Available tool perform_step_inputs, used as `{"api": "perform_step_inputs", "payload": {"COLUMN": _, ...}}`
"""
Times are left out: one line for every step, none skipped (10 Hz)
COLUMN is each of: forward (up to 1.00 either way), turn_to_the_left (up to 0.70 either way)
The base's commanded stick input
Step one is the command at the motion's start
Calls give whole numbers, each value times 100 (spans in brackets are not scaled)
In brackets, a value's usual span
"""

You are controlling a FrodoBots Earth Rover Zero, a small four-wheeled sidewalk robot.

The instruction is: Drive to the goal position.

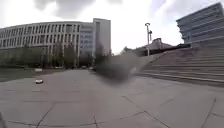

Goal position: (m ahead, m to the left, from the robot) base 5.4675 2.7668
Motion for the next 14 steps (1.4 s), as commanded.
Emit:
{"api": "perform_step_inputs", "payload": {"forward": 70, "turn_to_the_left": 35}}
{"api": "perform_step_inputs", "payload": {"forward": 70, "turn_to_the_left": 29}}
{"api": "perform_step_inputs", "payload": {"forward": 70, "turn_to_the_left": 17}}
{"api": "perform_step_inputs", "payload": {"forward": 70, "turn_to_the_left": 4}}
{"api": "perform_step_inputs", "payload": {"forward": 70, "turn_to_the_left": 0}}
{"api": "perform_step_inputs", "payload": {"forward": 70, "turn_to_the_left": 0}}
{"api": "perform_step_inputs", "payload": {"forward": 70, "turn_to_the_left": 0}}
{"api": "perform_step_inputs", "payload": {"forward": 70, "turn_to_the_left": 0}}
{"api": "perform_step_inputs", "payload": {"forward": 70, "turn_to_the_left": 0}}
{"api": "perform_step_inputs", "payload": {"forward": 70, "turn_to_the_left": 0}}
{"api": "perform_step_inputs", "payload": {"forward": 70, "turn_to_the_left": 0}}
{"api": "perform_step_inputs", "payload": {"forward": 70, "turn_to_the_left": 0}}
{"api": "perform_step_inputs", "payload": {"forward": 70, "turn_to_the_left": 0}}
{"api": "perform_step_inputs", "payload": {"forward": 70, "turn_to_the_left": 2}}
